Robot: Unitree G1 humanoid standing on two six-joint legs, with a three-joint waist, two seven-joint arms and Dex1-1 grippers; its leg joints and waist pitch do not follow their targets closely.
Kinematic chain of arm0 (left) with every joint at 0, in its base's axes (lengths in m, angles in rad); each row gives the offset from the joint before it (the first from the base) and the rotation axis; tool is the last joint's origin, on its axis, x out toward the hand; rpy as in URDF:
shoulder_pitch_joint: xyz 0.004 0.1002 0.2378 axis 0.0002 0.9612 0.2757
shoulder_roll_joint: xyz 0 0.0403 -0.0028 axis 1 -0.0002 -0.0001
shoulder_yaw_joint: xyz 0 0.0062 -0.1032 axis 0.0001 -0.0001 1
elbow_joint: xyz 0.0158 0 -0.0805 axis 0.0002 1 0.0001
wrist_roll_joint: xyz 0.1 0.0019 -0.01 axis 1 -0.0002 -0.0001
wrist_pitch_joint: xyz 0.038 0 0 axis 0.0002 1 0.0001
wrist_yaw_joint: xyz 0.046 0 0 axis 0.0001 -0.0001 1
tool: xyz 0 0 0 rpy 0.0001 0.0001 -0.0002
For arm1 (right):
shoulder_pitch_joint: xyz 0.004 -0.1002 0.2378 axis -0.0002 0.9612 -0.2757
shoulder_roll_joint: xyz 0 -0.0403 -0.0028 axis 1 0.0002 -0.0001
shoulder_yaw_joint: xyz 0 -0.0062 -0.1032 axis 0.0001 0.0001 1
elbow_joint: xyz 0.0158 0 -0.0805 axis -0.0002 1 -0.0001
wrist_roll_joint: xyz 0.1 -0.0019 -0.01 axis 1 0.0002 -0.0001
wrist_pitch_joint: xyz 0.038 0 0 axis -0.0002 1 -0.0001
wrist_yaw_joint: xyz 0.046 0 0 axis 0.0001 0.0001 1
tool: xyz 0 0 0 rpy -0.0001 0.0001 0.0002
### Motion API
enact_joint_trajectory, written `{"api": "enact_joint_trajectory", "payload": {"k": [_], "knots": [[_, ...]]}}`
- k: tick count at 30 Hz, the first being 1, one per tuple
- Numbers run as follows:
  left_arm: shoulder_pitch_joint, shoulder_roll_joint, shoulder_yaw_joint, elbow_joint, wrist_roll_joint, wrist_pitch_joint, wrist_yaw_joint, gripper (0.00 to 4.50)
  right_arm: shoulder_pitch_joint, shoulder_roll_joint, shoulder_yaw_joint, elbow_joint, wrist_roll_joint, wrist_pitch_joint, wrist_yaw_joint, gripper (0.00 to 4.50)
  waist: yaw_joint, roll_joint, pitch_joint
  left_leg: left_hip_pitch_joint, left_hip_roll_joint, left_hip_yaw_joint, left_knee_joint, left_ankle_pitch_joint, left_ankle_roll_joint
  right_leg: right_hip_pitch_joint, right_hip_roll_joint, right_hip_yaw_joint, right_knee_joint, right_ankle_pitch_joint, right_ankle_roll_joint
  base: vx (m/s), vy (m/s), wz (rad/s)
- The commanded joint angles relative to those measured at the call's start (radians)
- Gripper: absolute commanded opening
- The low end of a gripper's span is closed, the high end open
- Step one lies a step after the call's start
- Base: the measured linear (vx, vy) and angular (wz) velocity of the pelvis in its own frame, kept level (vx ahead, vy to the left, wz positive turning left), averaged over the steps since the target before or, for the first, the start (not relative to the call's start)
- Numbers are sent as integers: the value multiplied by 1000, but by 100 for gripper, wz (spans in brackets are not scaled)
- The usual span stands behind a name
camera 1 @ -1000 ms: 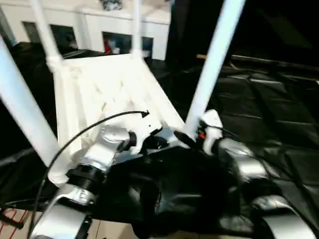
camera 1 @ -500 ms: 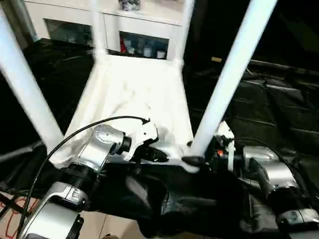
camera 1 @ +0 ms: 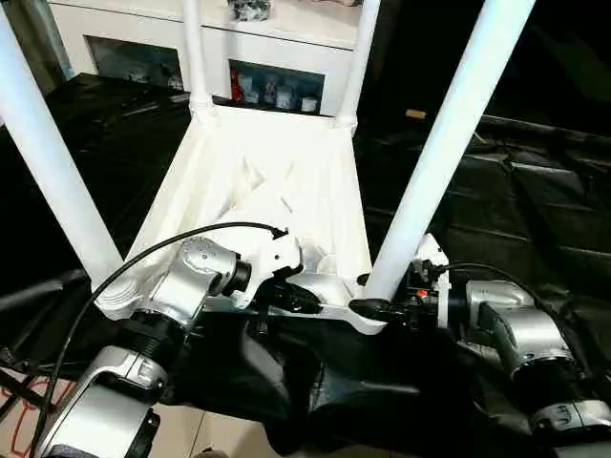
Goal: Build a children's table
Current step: Rotate leg to tighten
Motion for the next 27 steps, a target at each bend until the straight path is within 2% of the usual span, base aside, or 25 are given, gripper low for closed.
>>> {"api": "enact_joint_trajectory", "payload": {"k": [1, 2, 4, 5, 7, 9, 13, 15, 17, 19, 22, 24, 26, 27], "knots": [[-34, -66, 3, 12, 6, 20, 136, 0, -24, 80, 53, 7, 3, -7, -20, 271, -4, 7, -47, 2, -10, 15, -63, -268, 13, 43, -41, 26, -81, -264, -194, 0, 0, 0], [-34, -78, 8, 13, 7, 27, 162, 0, -40, 101, 30, 39, -6, -12, -98, 268, -4, 8, -48, 2, -10, 13, -64, -271, 11, 44, -42, 25, -82, -273, -190, 0, 0, 0], [-30, -101, 11, 9, 10, 42, 198, 0, -70, 141, -3, 99, -23, -21, -238, 264, -16, 8, -46, -5, -12, 9, -68, -278, -7, 45, -42, 22, -83, -314, -175, 0, 0, 0], [-28, -117, 9, 6, 11, 50, 215, 0, -87, 164, -19, 134, -33, -25, -320, 262, -23, 9, -47, -4, -12, 8, -69, -283, -13, 44, -43, 22, -86, -333, -166, 0, 0, 0], [-27, -126, 8, 3, 12, 55, 224, 0, -96, 177, -27, 155, -40, -29, -369, 260, -34, 8, -48, -5, -14, 8, -67, -284, -10, 43, -41, 23, -87, -326, -167, 0, 0, 0], [-27, -161, 3, -7, 17, 73, 259, 0, -118, 223, -32, 202, -67, -26, -502, 259, -38, 8, -48, -4, -13, 10, -65, -273, -4, 41, -39, 25, -85, -295, -177, 0, 0, 0], [-19, -191, -12, -45, 21, 97, 272, 0, -148, 265, -34, 271, -102, -29, -647, 259, -48, 11, -49, -6, -14, 10, -66, -263, -3, 43, -39, 25, -81, -267, -188, 0, 0, 0], [-14, -198, -16, -57, 19, 101, 271, 0, -152, 270, -33, 282, -108, -38, -656, 259, -49, 13, -50, -4, -15, 12, -64, -266, 2, 42, -36, 24, -83, -254, -187, 0, 0, 0], [-5, -206, -24, -77, 17, 109, 275, 0, -164, 280, -42, 307, -109, -59, -664, 329, -49, 13, -50, -5, -15, 12, -64, -259, 8, 44, -35, 25, -80, -224, -196, 0, 0, 0], [4, -208, -31, -86, 18, 109, 278, 0, -172, 284, -49, 318, -103, -72, -637, 331, -50, 13, -51, -4, -14, 14, -63, -265, 13, 44, -36, 26, -80, -217, -205, 0, 0, 0], [-1, -196, -31, -71, 28, 95, 282, 0, -169, 262, -32, 310, -120, -103, -620, 371, -50, 14, -49, -4, -15, 14, -63, -267, 16, 44, -35, 26, -81, -219, -204, 0, 0, 0], [-6, -178, -29, -61, 31, 83, 286, 0, -160, 225, -6, 293, -135, -161, -587, 375, -49, 15, -49, -4, -14, 14, -63, -274, 16, 43, -35, 25, -82, -230, -202, 0, 0, 0], [-6, -167, -28, -59, 29, 73, 273, 0, -144, 195, 7, 262, -135, -185, -532, 375, -47, 13, -49, -5, -13, 14, -62, -273, 20, 45, -35, 25, -82, -224, -202, 0, 0, 0], [-6, -153, -28, -58, 26, 58, 255, 0, -120, 152, 15, 216, -122, -213, -437, 375, -44, 11, -50, -4, -13, 15, -61, -267, 31, 47, -33, 25, -83, -205, -203, 0, 0, 0]]}}
